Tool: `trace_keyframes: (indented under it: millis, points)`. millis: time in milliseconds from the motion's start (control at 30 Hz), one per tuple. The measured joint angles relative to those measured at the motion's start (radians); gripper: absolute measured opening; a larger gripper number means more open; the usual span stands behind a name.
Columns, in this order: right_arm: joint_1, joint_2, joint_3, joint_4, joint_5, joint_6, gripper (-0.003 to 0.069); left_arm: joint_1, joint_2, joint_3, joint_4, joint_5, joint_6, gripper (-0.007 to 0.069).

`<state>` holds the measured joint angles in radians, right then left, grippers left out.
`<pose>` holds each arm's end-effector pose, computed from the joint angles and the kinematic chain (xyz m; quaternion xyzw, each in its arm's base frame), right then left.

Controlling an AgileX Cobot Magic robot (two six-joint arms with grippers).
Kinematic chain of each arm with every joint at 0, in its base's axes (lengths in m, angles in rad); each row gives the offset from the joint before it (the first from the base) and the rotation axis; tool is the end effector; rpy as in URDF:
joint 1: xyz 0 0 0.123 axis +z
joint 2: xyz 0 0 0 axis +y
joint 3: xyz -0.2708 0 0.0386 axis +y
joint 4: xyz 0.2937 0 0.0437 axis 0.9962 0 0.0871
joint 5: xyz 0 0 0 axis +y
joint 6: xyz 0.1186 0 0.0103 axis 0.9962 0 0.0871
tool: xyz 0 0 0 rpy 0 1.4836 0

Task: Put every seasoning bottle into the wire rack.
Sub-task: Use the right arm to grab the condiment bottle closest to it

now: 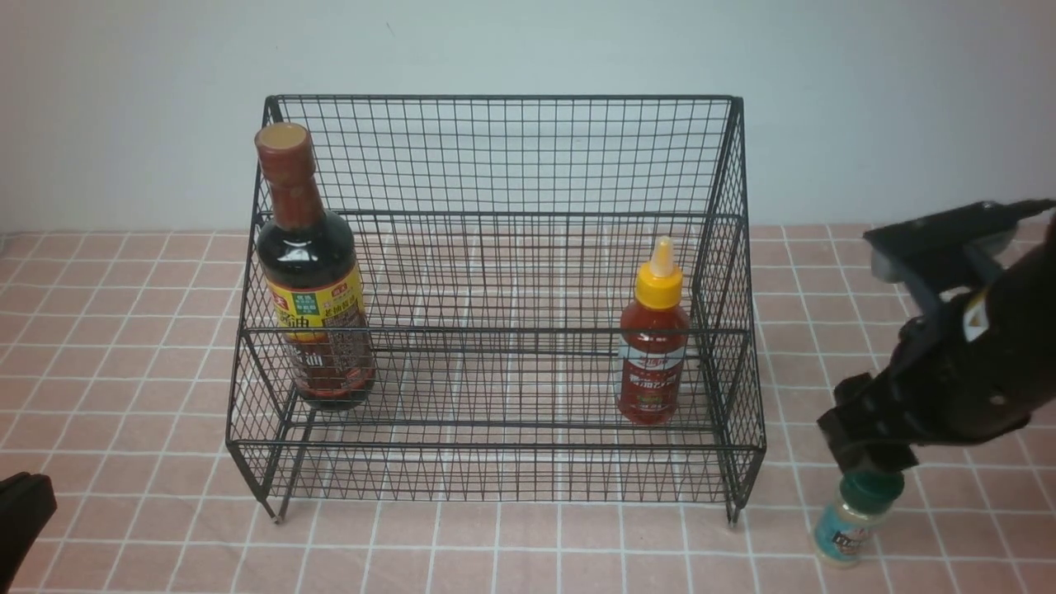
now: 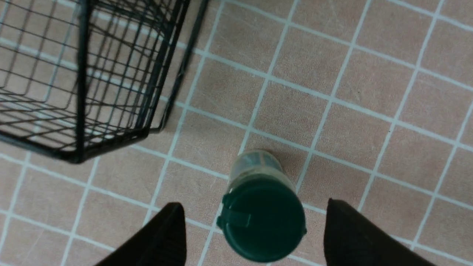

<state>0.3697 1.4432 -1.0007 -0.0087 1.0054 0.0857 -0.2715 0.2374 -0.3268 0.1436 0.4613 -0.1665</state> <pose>0.2919 0.1122 0.1938 -0.1427 0.9842 0.0199 0.1030 0.1452 -0.0325 0.2610 0.0741 0.7954 -0.0674 0.5977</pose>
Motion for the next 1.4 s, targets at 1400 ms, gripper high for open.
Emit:
trace_keyframes:
  millis: [1400]
  points:
    - [0.0,0.109,-0.114,-0.031,0.141,0.02,0.034,0.0,0.0,0.0,0.0,0.0,0.0,-0.0007]
